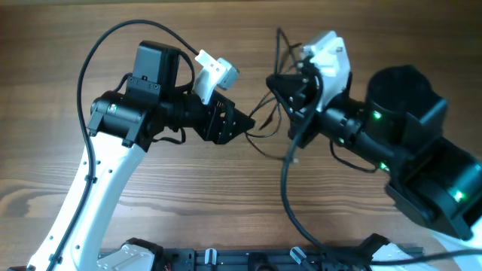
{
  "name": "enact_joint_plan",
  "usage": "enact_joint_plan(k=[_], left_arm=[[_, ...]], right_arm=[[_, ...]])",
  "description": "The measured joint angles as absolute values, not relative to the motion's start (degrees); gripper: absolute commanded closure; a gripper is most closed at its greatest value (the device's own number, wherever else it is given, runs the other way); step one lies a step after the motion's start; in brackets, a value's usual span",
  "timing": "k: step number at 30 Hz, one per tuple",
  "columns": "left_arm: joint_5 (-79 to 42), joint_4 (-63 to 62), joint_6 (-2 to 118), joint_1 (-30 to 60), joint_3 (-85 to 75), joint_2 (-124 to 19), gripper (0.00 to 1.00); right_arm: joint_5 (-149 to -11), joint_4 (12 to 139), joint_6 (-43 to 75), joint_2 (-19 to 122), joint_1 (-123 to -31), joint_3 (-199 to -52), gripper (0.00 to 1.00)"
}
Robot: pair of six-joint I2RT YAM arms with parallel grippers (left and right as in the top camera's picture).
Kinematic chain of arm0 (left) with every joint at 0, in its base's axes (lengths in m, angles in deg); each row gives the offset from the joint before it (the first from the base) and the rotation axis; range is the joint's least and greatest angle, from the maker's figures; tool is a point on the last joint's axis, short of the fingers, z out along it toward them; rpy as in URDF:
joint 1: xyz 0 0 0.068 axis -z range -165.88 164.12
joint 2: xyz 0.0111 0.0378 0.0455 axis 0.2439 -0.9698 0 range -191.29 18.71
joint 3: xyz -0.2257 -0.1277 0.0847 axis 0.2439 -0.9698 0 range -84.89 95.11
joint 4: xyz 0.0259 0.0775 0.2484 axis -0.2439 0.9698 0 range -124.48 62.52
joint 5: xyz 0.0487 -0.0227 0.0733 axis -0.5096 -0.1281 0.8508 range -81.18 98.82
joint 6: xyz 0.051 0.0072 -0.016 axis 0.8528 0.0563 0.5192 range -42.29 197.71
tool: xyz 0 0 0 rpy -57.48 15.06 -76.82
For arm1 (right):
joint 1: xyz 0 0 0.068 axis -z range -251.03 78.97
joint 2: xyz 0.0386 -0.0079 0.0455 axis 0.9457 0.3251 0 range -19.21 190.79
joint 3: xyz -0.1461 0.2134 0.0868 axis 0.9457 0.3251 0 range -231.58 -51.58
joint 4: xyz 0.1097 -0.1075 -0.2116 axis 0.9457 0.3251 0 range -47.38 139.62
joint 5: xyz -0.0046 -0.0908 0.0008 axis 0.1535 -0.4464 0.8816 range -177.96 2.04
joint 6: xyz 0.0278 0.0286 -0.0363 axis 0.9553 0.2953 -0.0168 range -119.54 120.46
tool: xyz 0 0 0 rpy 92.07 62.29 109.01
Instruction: Untangle cables
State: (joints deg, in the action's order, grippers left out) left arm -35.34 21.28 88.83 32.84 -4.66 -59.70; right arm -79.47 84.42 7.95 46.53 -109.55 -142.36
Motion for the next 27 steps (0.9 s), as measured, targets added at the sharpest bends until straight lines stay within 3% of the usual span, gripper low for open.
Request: enact_joint_plan(k=[1, 2, 3, 4, 11, 15, 17, 19, 20, 22, 23, 27], left_arm=[[-35.3, 21.0, 88.8, 32.8, -4.7, -59.7, 0.29], [-35.3, 20.7, 88.8, 32.8, -4.7, -59.7, 0.39], [-35.3, 20.5, 88.8, 32.8, -4.7, -59.7, 0.58], [-35.4, 20.3, 88.6, 32.8, -4.7, -59.7, 0.62], [-35.3, 18.0, 88.6, 32.8, -4.7, -59.7, 0.55], [-35.3, 16.4, 88.6, 33.6, -4.7, -59.7, 0.41], [-35.3, 15.1, 88.8, 34.5, -4.7, -59.7, 0.39], [-35.1, 13.5, 88.5, 35.9, -4.7, -59.7, 0.46], [-35.2, 12.9, 88.5, 36.5, -4.7, -59.7, 0.55], [-35.2, 11.7, 88.2, 37.8, -4.7, -59.7, 0.92], [-35.2, 10.9, 88.4, 38.6, -4.7, -59.7, 0.96], [-35.1, 10.1, 88.6, 39.6, -4.7, -59.7, 0.96]], right_arm=[[-79.5, 84.5, 7.9, 46.0, -109.5, -142.4, 0.96], [-79.5, 84.7, 7.9, 45.4, -109.5, -142.4, 0.96], [-79.5, 84.9, 7.9, 44.8, -109.5, -142.4, 0.96], [-79.5, 85.2, 7.9, 44.3, -109.5, -142.4, 0.96], [-79.5, 86.5, 7.9, 44.0, -109.5, -142.4, 0.96], [-79.5, 87.2, 8.3, 44.0, -109.5, -142.4, 0.96], [-79.5, 87.4, 8.4, 44.0, -109.5, -142.4, 0.96], [-79.5, 87.8, 8.6, 44.0, -109.5, -142.4, 0.96], [-79.5, 88.0, 8.6, 44.0, -109.5, -142.4, 0.96], [-79.5, 88.6, 8.8, 44.0, -109.5, -142.4, 0.96], [-79.5, 88.9, 8.8, 44.0, -109.5, -142.4, 0.96], [-79.5, 89.7, 9.0, 44.0, -109.5, -142.4, 0.96]])
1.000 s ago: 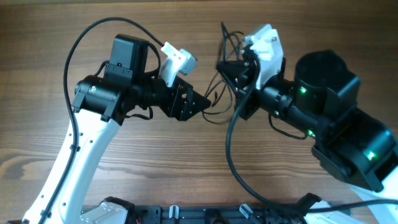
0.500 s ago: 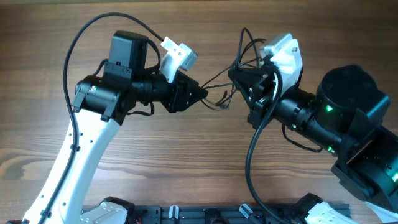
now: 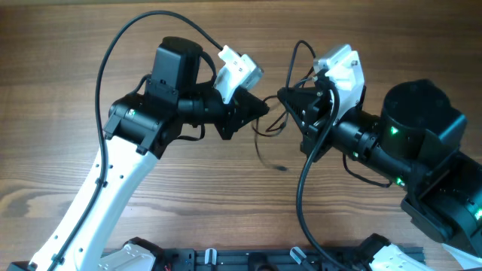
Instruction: Untangle cables
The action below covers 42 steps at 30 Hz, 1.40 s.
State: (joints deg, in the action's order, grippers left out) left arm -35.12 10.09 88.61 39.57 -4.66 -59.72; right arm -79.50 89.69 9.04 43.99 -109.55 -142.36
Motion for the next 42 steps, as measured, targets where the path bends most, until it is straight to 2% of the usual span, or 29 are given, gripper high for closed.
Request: enact_joint_plan(k=[3, 7, 14, 23, 36, 42], left_arm=[[-33.0, 10.1, 87.9, 39.7, -4.7, -59.7, 0.96], [-24.3, 10.8, 84.3, 39.6, -4.7, -59.7, 0.96], [-13.4, 13.7, 77.9, 35.2, -4.7, -59.7, 0.96], [-15.6, 18.4, 73.3, 25.2, -4.6, -59.7, 0.96], [-25.6, 25.2, 72.4, 15.3, -4.5, -59.0, 0.96], [-12.6, 26.1, 71.4, 0.4, -4.6, -58.5, 0.96]], right_arm=[[-79.5, 90.1, 9.3, 44.0, -109.5, -142.4, 0.96], [-82.7, 91.5, 11.0, 44.0, -109.5, -142.4, 0.96], [-105.7, 103.9, 24.2, 42.7, -109.6, -142.4, 0.96], [-123.6, 117.1, 39.5, 39.8, -110.4, -142.1, 0.96], [-126.6, 127.8, 51.3, 38.5, -111.9, -141.9, 0.96], [-141.1, 134.7, 56.1, 33.7, -109.9, -142.3, 0.96]])
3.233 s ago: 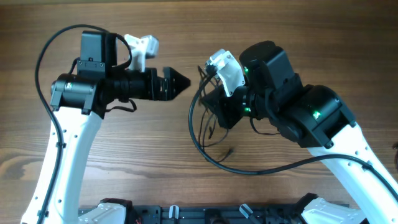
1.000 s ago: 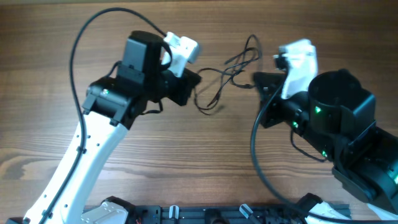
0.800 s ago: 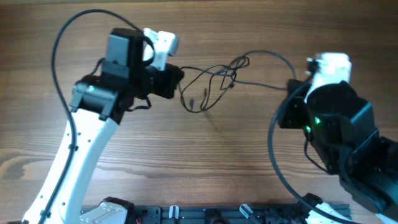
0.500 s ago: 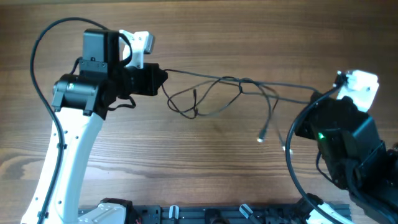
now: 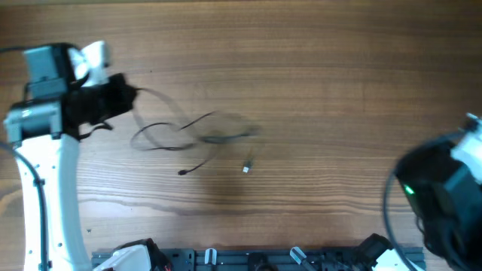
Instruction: Untangle cables
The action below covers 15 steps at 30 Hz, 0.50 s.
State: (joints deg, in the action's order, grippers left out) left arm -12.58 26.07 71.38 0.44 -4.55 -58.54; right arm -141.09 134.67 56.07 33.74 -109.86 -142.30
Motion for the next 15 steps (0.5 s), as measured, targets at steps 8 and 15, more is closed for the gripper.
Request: enact_joint_plan(k=[8, 15], left_arm=[[-14.9, 28.6, 72.4, -10.2, -4.6, -56.6, 0.96], [-32.2, 28.4, 80.5, -4.7, -4.6, -56.3, 0.96]], right_arm=[[-143.5, 132.7, 59.2, 33.7, -109.8, -142.5, 0.91], [-131.4, 120.0, 51.0, 34.2, -109.8, -142.5, 0.64]])
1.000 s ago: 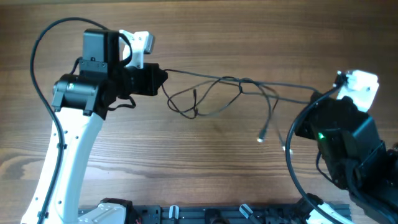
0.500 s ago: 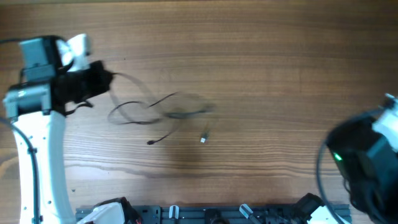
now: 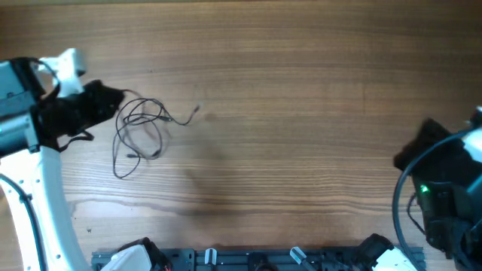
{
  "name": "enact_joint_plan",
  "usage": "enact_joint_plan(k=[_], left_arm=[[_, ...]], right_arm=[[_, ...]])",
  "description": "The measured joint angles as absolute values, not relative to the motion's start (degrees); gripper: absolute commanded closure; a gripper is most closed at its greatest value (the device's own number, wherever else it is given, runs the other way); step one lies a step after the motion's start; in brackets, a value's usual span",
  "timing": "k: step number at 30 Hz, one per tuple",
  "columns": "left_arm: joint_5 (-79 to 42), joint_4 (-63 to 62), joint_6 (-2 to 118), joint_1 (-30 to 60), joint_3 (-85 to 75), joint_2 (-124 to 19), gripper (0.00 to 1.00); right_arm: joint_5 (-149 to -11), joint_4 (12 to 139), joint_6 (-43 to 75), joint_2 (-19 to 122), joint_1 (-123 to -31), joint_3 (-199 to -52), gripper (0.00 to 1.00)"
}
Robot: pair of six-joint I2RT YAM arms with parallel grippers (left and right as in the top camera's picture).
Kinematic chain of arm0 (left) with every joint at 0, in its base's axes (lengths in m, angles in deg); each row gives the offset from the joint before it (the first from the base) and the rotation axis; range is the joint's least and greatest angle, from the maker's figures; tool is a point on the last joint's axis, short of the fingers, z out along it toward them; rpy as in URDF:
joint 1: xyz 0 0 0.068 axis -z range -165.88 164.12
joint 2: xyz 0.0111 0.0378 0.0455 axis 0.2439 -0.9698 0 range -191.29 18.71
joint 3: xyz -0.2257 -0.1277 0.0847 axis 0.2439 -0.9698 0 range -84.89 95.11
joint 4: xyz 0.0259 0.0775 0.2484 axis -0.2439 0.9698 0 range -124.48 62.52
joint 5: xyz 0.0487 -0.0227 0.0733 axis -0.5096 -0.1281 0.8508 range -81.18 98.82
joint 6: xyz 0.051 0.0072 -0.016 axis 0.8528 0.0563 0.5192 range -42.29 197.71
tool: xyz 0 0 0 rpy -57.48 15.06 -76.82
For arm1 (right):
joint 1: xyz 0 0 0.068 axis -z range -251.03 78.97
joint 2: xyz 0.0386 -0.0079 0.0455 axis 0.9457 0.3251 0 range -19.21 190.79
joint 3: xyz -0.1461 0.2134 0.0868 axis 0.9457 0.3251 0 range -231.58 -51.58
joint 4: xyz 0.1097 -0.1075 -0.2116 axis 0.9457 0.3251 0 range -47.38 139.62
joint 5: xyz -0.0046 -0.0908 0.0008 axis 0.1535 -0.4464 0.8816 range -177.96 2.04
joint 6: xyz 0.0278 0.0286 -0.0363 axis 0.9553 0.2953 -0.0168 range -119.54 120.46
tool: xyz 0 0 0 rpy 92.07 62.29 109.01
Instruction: Untangle cables
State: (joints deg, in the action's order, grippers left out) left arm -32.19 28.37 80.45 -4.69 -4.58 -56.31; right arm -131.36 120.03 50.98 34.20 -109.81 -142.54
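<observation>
A tangle of thin black cables (image 3: 141, 129) lies in loose loops on the wooden table at the left; one plug end (image 3: 196, 108) points right and other ends trail toward the front. My left gripper (image 3: 117, 101) sits at the tangle's left edge, its dark fingers closed where the loops begin. My right arm (image 3: 433, 162) is pulled back to the right edge, far from the cables, and its fingers cannot be made out.
The wooden table top (image 3: 301, 98) fills the view. A dark rail with clips (image 3: 248, 260) runs along the front edge. The left arm's white link (image 3: 45, 211) crosses the front left corner.
The left gripper has shifted slightly left and toward the front. The cables, then stretched out to the table's middle, are now bunched in loops right beside it. The right arm stays at the right edge.
Both grippers first met over the table's middle with the cables strung between them, and were still there a second later. By the last earlier moment the arms were far apart, with the cables trailing from the left gripper. Now the bundle is gathered at the left.
</observation>
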Motion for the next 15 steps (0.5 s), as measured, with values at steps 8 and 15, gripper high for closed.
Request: enact_joint_plan(k=[8, 15], left_arm=[[-60.3, 18.1, 96.3, 9.3, -4.7, -56.3, 0.96], [-71.9, 12.5, 99.3, 13.9, -4.7, -56.3, 0.96]], right_arm=[[-106.8, 110.6, 26.6, 40.8, -109.8, -142.6, 0.32], [-92.4, 113.9, 11.4, 52.3, -109.8, -142.6, 0.23]])
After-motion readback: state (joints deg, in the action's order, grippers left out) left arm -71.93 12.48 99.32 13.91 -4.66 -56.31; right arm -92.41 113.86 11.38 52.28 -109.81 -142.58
